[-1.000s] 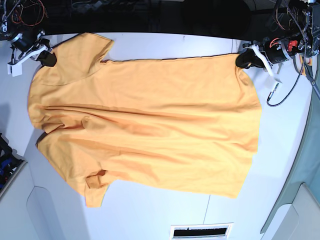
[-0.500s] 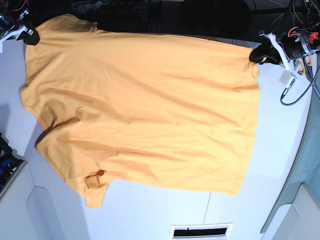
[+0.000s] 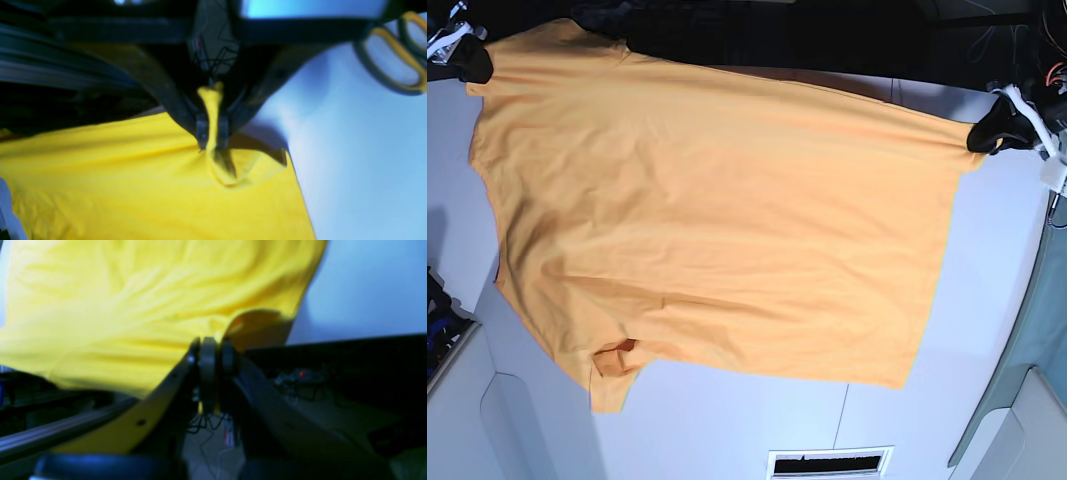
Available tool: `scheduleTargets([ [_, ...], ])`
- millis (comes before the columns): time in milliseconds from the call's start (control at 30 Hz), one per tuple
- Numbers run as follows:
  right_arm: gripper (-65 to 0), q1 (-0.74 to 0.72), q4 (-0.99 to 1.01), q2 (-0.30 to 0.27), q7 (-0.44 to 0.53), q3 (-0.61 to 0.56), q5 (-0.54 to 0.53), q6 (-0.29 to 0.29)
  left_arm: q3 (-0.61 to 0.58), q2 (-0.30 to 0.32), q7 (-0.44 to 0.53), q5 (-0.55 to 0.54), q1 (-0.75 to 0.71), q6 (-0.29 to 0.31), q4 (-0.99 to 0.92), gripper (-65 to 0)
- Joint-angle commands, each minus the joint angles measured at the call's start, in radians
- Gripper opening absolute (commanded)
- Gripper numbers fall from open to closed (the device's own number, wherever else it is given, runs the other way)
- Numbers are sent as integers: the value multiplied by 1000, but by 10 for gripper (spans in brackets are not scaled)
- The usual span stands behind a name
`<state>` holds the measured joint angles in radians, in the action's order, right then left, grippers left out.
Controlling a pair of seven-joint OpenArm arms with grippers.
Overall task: Layout the t-shirt on the table in an organized manner, then fold the t-shirt properly
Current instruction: 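Grasp the shoulder corner with the left gripper and pull it outward, then lower the shoulder corner with the left gripper and release it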
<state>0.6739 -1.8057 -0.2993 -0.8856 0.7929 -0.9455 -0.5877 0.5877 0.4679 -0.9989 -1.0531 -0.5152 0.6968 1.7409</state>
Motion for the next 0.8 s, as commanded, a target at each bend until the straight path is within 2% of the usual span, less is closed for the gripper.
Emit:
scheduleTargets([
  [0,-650,3,-21,-16,27,24,3,7,16,18,29,-5,3,1,15,-650],
  [100,-650,-39,-29,-16,60,23,14,7,7,17,99,29,3,1,15,-650],
  [200,-650,-119,-24,-17,67,10,63,8,-30,17,182,125,29,1,10,-650],
  [300,-650,-182,2,-23,71,-21,90,8,-105,17,217,230,92,1,-23,-650],
  [467,-650,-315,123,-37,97,-88,134,9,-227,17,265,336,241,1,-160,-650],
  [767,-650,-568,370,-39,115,-133,180,8,-289,29,286,385,436,1,-373,-650],
])
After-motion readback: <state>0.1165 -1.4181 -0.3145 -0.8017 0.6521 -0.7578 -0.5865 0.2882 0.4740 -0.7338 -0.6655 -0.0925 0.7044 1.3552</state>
